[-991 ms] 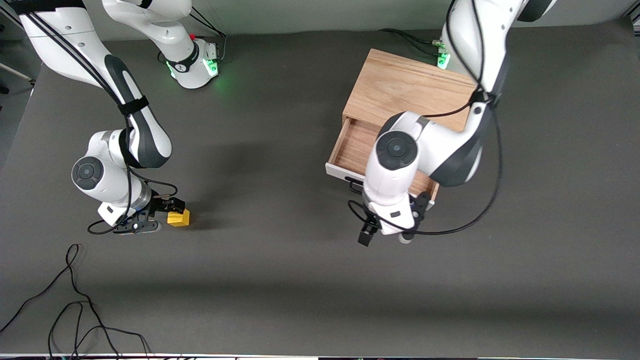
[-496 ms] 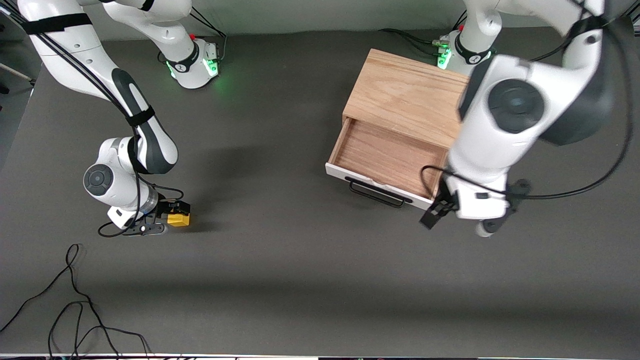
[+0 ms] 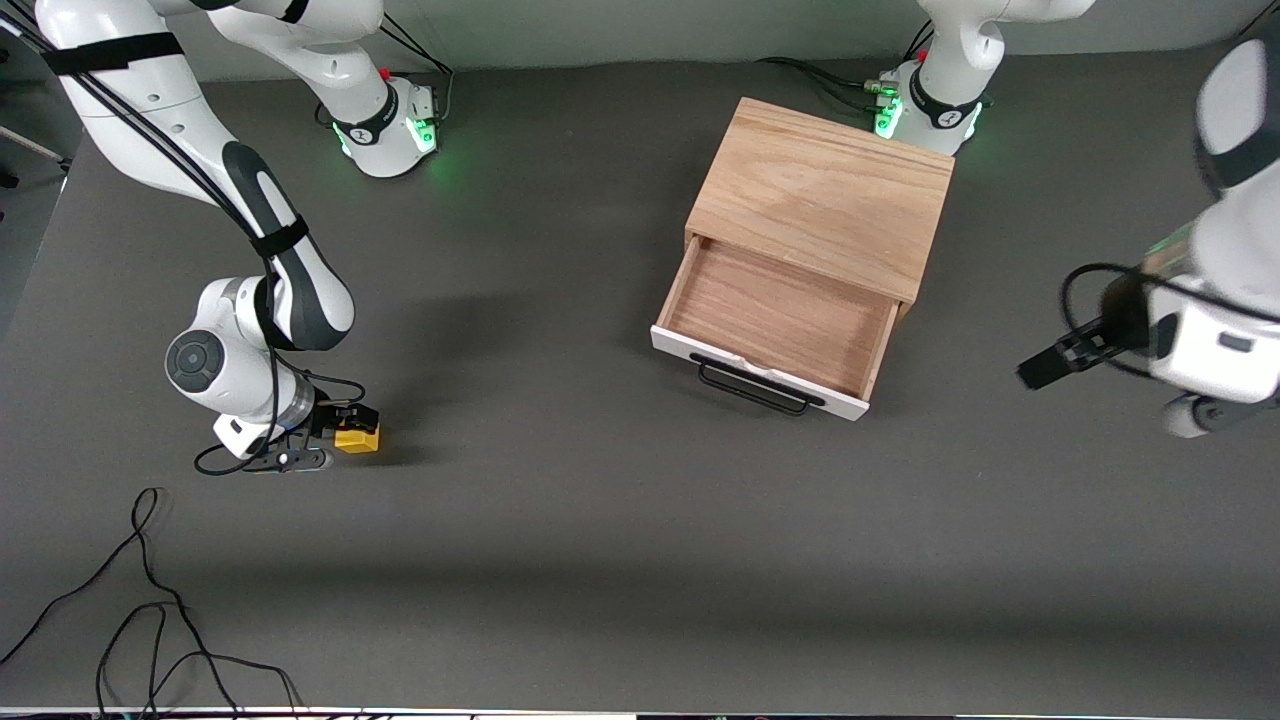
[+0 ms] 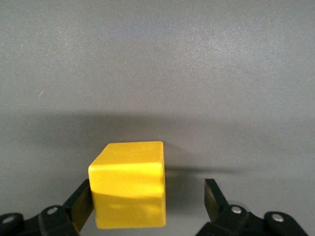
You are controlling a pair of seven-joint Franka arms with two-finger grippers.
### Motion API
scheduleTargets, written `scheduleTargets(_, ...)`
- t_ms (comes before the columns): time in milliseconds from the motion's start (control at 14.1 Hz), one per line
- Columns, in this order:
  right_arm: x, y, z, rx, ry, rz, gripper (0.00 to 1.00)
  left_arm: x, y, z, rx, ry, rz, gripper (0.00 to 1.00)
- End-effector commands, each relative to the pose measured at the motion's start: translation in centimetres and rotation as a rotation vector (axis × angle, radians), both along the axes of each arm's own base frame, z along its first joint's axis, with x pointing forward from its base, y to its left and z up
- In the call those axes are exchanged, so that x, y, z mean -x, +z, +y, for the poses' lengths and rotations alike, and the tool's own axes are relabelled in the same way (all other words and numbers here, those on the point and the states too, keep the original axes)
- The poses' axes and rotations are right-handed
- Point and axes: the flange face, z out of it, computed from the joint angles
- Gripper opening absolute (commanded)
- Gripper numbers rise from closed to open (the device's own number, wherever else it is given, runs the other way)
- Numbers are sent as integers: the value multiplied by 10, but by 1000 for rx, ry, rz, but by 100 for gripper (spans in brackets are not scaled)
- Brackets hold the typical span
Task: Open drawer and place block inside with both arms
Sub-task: 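Close the right gripper on the cube while the left gripper withdraws, then lift the yellow cube with the right gripper and carry it over the drawer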
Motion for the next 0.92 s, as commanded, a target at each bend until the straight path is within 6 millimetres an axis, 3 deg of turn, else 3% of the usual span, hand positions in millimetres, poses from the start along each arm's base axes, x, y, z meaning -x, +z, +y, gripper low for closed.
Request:
scheduleTargets(0, -2, -1, -2, -11, 0, -16, 82, 21, 4, 23, 18, -147, 24, 100)
scheduleTargets(142, -1, 0, -2, -11, 5, -18, 63, 29, 11, 42, 22, -241, 27, 100)
scheduleTargets(354, -1, 0, -2, -11, 5, -16, 35, 32, 16, 49, 8, -399, 19, 100)
scheduleTargets(496, -2, 5, -2, -12, 5, -16, 24, 43, 17, 51, -1, -388, 21, 100)
scheduleTargets(708, -3, 38, 5, -14, 10, 4, 16, 56, 10, 51, -7, -384, -8, 100)
scheduleTargets(850, -10, 73, 8, -16, 9, 21, 9, 61, 12, 52, -12, -383, -42, 100)
